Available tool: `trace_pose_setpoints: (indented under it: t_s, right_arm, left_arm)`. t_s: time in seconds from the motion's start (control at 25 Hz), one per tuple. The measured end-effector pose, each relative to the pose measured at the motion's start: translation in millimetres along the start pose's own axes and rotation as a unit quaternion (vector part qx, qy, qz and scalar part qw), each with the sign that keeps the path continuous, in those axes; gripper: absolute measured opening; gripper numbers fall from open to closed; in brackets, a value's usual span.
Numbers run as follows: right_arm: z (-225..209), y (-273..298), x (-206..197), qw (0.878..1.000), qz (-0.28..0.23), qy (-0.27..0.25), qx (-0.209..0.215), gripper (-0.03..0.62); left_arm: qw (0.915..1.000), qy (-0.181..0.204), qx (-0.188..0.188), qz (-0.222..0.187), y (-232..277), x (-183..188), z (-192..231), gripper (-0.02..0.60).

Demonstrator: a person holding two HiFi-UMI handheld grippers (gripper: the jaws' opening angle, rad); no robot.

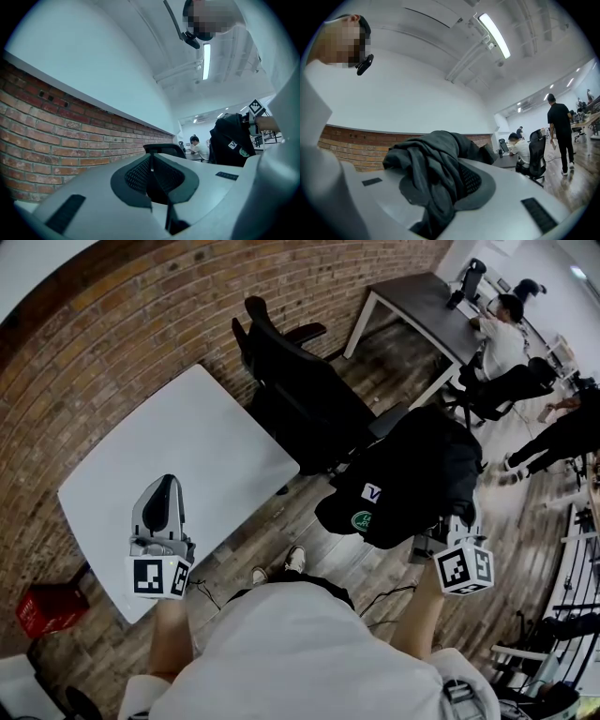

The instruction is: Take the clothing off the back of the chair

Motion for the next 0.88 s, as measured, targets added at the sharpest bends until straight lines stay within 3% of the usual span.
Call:
trace_pose_setpoints:
  t_s: [0.88]
  right_arm:
    - [24,-10,3,1.0,0.004,-0.02,0.016,0.087]
  left_arm:
    - [1.0,-0.005,-0.002,0.007,-16,-6,4,0.035]
Point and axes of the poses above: the fingertips, and each gripper's own axes: y forward along the fingers, z to its left, x out of its top, the point moved 7 cm from there along -y, backward along the fingers, and after that the axes turned 12 degrees about -y, right-handed, at the moved point
